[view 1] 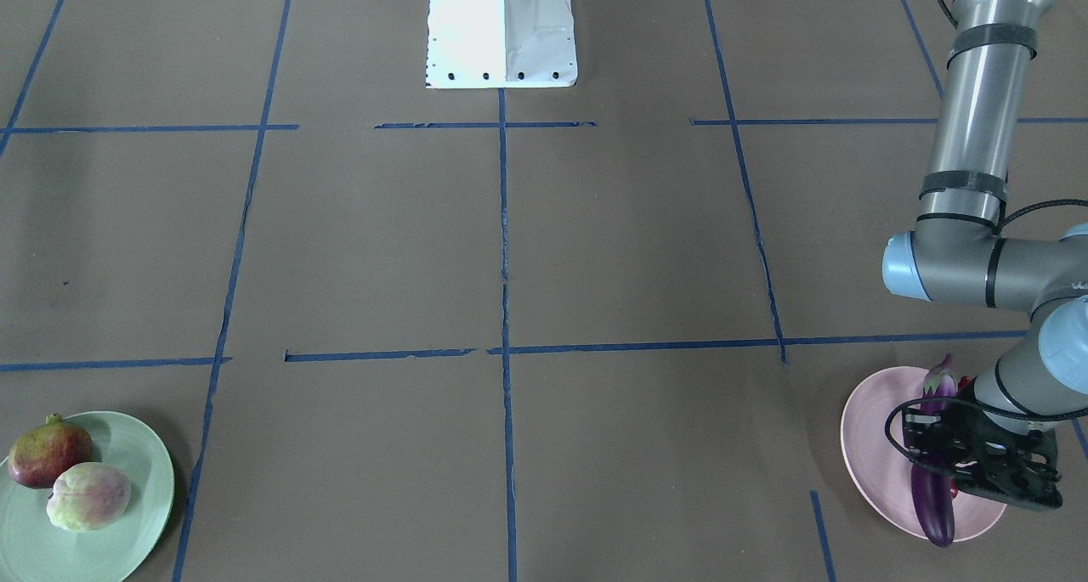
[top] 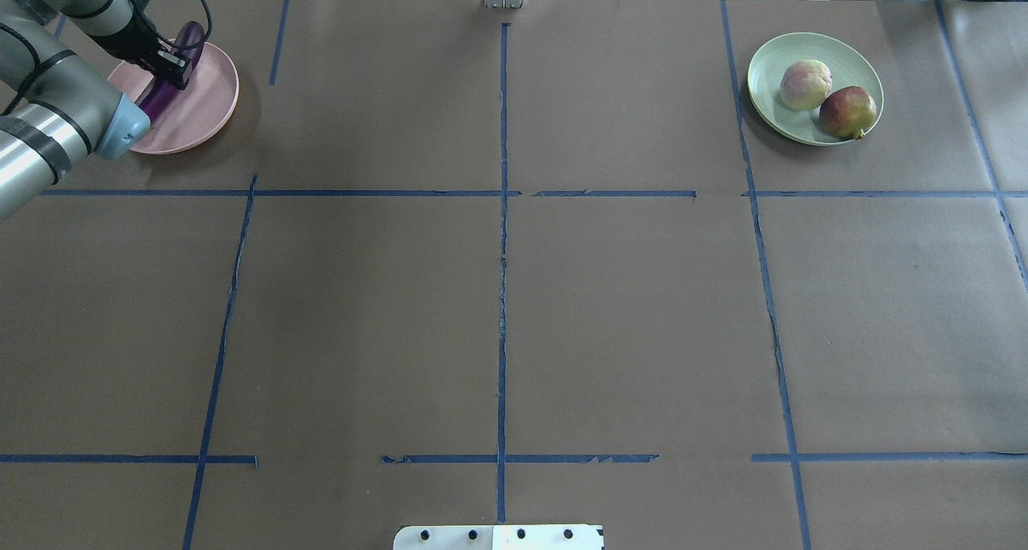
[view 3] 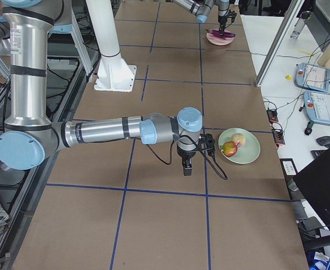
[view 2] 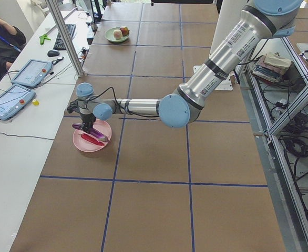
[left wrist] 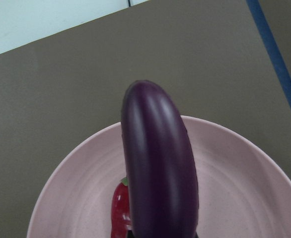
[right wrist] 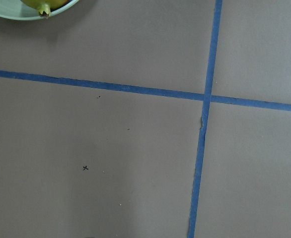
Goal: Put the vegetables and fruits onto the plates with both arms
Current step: 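Lower the eggplant onto the pink plate beside the pepper and release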
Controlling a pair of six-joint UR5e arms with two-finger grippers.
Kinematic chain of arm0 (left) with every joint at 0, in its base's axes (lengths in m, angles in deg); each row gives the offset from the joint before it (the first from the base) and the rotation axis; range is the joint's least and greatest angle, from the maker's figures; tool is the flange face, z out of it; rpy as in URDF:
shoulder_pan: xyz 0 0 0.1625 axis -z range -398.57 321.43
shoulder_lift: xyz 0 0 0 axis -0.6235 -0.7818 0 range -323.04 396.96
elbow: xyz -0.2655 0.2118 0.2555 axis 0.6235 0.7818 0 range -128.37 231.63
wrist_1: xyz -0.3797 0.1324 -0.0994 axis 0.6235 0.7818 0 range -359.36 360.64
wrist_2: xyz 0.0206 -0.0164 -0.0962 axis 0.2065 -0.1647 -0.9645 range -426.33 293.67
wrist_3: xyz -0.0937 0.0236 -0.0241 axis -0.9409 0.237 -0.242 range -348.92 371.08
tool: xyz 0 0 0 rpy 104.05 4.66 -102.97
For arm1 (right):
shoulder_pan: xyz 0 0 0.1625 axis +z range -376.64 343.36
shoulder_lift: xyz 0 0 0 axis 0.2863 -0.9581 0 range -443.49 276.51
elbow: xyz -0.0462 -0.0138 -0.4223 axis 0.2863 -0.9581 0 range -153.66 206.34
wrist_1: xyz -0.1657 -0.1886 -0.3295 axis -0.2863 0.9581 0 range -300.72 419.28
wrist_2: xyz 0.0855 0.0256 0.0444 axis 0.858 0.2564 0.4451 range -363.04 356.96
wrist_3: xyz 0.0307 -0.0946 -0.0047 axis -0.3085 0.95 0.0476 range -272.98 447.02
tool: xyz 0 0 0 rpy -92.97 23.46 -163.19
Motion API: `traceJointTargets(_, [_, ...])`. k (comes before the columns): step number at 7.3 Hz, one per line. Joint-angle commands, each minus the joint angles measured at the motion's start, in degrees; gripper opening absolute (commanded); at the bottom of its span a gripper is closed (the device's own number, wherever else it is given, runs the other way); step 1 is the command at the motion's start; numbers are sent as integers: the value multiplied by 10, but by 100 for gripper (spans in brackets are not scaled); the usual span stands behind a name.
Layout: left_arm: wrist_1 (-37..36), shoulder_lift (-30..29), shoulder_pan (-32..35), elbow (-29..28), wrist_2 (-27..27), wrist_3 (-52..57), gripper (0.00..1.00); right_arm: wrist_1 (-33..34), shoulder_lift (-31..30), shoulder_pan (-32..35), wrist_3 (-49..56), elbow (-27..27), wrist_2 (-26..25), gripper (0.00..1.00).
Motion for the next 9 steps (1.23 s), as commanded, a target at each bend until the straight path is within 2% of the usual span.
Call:
traceJointTargets(1, [-7, 2, -3, 3, -16, 0, 100, 0, 0, 0, -1, 1, 1, 100])
traceJointTargets(2, [-32, 8, 14, 7, -76, 1, 100, 0, 0, 0, 2, 0, 0, 100])
traceJointTargets(3, [-70, 21, 57, 41, -108, 6, 100, 0, 0, 0, 2, 1, 1, 100])
traceJointTargets(6, [-237, 111, 106, 259, -107, 19, 100, 4, -2, 1, 5, 5, -2, 100])
traceJointTargets(7, [-293, 159, 117, 329, -108, 68, 100, 8, -7, 3, 7, 7, 1, 100])
traceJointTargets(8, [-348, 198, 142, 380, -108, 117, 100, 10, -19, 11, 15, 9, 5, 100])
traceJointTargets(9, [-389, 244, 164, 436, -109, 121, 100, 10, -39, 17, 29, 14, 4, 100])
